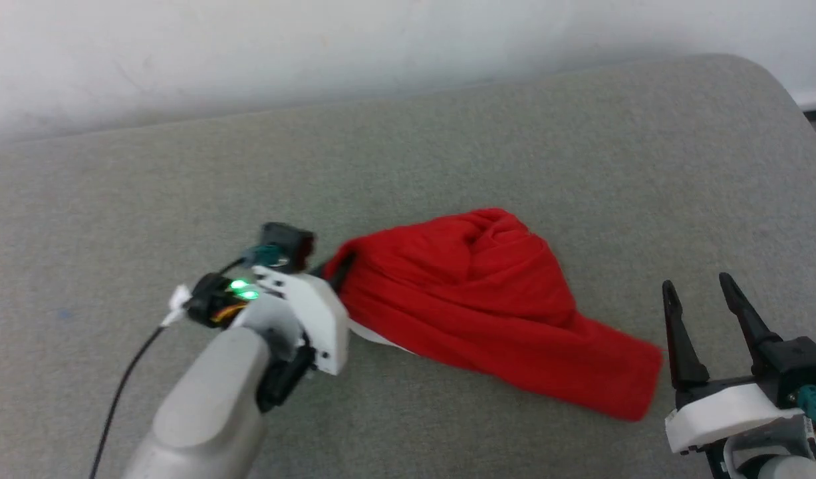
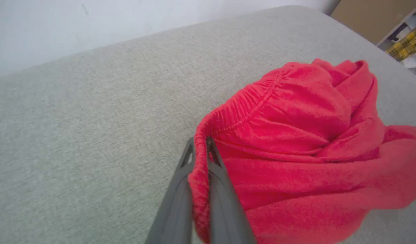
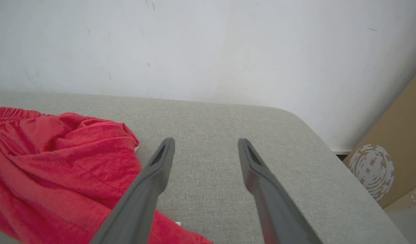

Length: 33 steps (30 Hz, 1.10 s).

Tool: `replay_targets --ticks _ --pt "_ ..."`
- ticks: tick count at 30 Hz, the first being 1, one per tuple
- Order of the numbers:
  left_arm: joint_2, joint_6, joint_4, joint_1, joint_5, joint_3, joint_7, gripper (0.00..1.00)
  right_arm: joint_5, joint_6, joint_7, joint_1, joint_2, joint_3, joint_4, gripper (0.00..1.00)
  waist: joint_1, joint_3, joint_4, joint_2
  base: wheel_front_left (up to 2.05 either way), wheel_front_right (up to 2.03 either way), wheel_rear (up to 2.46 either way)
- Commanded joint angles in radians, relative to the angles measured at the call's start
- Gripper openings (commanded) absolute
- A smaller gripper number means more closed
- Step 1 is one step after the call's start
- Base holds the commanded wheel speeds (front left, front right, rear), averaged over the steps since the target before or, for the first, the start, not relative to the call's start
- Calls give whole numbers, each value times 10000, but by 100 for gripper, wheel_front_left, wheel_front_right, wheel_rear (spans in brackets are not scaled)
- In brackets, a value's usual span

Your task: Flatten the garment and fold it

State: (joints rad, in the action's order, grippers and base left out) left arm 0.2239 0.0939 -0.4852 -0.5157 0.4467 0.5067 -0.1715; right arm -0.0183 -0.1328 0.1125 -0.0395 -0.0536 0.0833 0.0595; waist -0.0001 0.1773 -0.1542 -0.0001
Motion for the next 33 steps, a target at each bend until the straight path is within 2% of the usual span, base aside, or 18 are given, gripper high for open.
replay_targets --ticks 1,5,10,13,15,16,17,24,26,28,33 --pt "212 -212 53 254 140 -289 259 0 -58 21 -50 38 33 4 44 100 1 -434 447 1 0 0 0" --pt "612 -894 196 868 570 -1200 835 0 -74 21 -174 -108 33 -24 124 100 1 -685 848 1 0 0 0" --pt "1015 -1727 208 2108 950 -1924 944 0 -49 21 -274 -278 33 -73 126 100 1 -826 1328 1 0 0 0" --pt "922 -1879 335 2823 1104 -1939 972 0 -58 21 -342 -349 33 -87 60 100 1 -889 1599 1 0 0 0" --pt "799 -1769 495 3129 1236 -1923 1172 0 -56 21 -360 -371 33 -92 5 100 1 -968 1764 1 0 0 0" --pt "739 -1720 610 3220 1236 -1893 1352 85 -50 21 -369 -386 33 -96 -23 100 1 -1019 1848 1 0 0 0" --pt "672 -1662 738 3284 1231 -1867 1565 100 -40 21 -377 -399 33 -94 -46 100 1 -1074 1936 1 0 0 0" --pt "574 -1164 1930 3413 355 -1740 4142 100 -71 21 -482 -273 33 -229 -59 100 1 -1415 2554 1 0 0 0" --pt "658 -1006 2531 3508 -362 -1653 4308 100 -31 21 -694 -153 -86 -472 -29 100 1 -1431 2748 1 0 0 0" --pt "431 -1095 3590 3730 -1001 -2014 4324 100 125 21 -1043 11 -360 -790 -55 100 1 -1386 2984 1 0 0 0" --pt "-139 -1132 5070 4683 -2361 -2493 4329 100 968 21 -2409 871 -1574 -1987 -452 100 1 -1096 3605 1 0 0 0"
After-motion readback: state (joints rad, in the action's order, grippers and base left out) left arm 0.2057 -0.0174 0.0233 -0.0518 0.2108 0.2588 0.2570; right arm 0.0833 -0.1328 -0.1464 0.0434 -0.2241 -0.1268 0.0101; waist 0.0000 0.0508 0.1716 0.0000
